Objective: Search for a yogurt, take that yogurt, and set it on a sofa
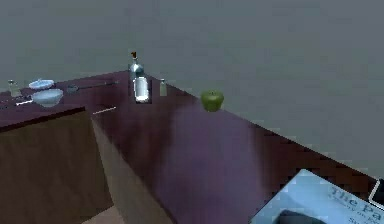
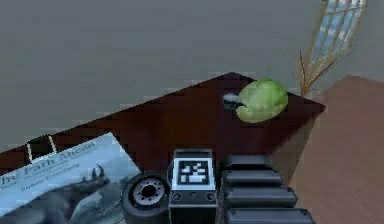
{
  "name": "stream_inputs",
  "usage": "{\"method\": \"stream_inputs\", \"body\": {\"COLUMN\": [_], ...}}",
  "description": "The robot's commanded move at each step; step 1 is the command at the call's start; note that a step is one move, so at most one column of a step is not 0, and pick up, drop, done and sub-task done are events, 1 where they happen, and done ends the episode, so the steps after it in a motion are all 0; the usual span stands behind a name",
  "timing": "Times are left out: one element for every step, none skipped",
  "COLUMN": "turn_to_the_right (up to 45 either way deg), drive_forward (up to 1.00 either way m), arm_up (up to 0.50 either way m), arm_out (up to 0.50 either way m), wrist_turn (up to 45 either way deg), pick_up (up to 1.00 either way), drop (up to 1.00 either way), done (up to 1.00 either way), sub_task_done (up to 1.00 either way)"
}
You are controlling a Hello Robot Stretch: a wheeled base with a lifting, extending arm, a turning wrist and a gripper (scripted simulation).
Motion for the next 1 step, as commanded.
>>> {"method": "stream_inputs", "body": {"turn_to_the_right": [24.0], "drive_forward": [0.0], "arm_up": [0.0], "arm_out": [0.0], "wrist_turn": [0.0], "pick_up": [0.0], "drop": [0.0], "done": [0.0], "sub_task_done": [0.0]}}
